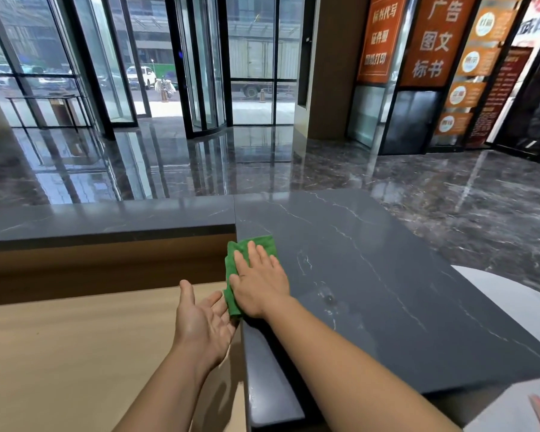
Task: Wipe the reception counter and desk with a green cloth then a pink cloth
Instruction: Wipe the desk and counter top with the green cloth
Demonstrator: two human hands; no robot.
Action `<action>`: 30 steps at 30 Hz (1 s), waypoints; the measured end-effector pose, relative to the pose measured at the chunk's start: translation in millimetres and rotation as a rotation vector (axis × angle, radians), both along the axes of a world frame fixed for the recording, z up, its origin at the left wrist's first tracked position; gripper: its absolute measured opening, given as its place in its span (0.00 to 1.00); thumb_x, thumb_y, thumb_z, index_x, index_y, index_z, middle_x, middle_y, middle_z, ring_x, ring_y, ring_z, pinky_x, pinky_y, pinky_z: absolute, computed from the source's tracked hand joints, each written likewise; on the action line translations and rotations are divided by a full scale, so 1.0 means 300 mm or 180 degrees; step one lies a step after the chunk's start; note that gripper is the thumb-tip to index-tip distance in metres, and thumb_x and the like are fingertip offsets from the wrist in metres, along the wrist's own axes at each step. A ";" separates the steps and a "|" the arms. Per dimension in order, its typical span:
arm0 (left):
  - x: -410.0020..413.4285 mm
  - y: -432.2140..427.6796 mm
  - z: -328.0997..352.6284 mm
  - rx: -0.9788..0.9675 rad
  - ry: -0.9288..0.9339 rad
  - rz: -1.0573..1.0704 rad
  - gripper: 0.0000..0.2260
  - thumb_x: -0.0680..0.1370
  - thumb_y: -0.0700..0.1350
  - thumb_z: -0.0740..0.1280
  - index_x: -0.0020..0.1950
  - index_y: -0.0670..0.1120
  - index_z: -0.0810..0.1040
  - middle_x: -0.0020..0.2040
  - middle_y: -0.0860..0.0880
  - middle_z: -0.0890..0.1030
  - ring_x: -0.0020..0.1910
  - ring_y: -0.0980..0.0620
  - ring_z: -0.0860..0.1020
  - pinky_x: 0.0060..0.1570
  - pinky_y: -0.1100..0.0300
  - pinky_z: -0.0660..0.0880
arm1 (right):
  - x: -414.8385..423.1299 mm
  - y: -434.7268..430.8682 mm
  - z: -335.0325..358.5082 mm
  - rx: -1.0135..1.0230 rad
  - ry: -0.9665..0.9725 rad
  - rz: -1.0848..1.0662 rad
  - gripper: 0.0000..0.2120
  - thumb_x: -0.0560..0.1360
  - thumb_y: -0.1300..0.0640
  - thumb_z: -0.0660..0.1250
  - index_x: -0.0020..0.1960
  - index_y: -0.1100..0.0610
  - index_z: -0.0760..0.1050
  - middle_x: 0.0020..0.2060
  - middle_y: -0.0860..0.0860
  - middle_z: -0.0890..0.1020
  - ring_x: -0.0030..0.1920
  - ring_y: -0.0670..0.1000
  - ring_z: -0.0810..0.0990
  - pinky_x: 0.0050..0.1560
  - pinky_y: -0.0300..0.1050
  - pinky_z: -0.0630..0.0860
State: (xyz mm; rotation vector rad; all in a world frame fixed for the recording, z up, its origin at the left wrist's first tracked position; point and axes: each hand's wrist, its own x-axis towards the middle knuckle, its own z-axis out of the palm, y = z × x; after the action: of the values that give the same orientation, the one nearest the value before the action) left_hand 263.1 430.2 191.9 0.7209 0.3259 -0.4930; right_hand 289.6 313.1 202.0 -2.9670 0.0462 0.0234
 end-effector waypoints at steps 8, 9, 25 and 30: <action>-0.036 -0.018 0.014 0.0079 -0.0023 0.0120 0.37 0.78 0.68 0.52 0.77 0.42 0.56 0.70 0.39 0.71 0.68 0.41 0.72 0.71 0.48 0.64 | -0.078 -0.376 0.016 -0.0126 0.0137 -0.0728 0.28 0.83 0.47 0.45 0.80 0.51 0.43 0.79 0.53 0.41 0.79 0.51 0.41 0.77 0.51 0.42; -0.040 -0.017 0.015 0.0079 -0.0018 0.0123 0.37 0.77 0.68 0.52 0.77 0.42 0.57 0.69 0.39 0.72 0.67 0.41 0.72 0.71 0.48 0.65 | -0.090 -0.422 0.018 -0.0146 0.0144 -0.0869 0.28 0.83 0.47 0.45 0.80 0.51 0.44 0.79 0.53 0.41 0.79 0.52 0.42 0.78 0.51 0.42; -0.105 0.000 -0.030 -0.0118 -0.0209 0.0007 0.37 0.78 0.66 0.52 0.77 0.40 0.56 0.71 0.40 0.70 0.70 0.43 0.69 0.73 0.49 0.61 | -0.130 -0.095 0.012 0.0113 0.0158 -0.1504 0.30 0.83 0.47 0.45 0.80 0.56 0.40 0.78 0.59 0.37 0.78 0.59 0.36 0.76 0.57 0.37; -0.126 0.021 -0.041 -0.0219 -0.0216 -0.0162 0.38 0.77 0.68 0.51 0.75 0.39 0.62 0.68 0.39 0.74 0.67 0.41 0.72 0.71 0.48 0.63 | -0.161 0.107 0.001 0.0000 0.0128 -0.0897 0.30 0.83 0.47 0.46 0.80 0.55 0.39 0.78 0.59 0.36 0.77 0.60 0.36 0.76 0.58 0.37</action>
State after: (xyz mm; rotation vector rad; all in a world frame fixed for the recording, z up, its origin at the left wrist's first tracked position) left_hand 225.1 436.5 179.5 0.6788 0.2267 -0.5242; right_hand 241.2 345.3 202.2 -2.9302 0.4677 0.0464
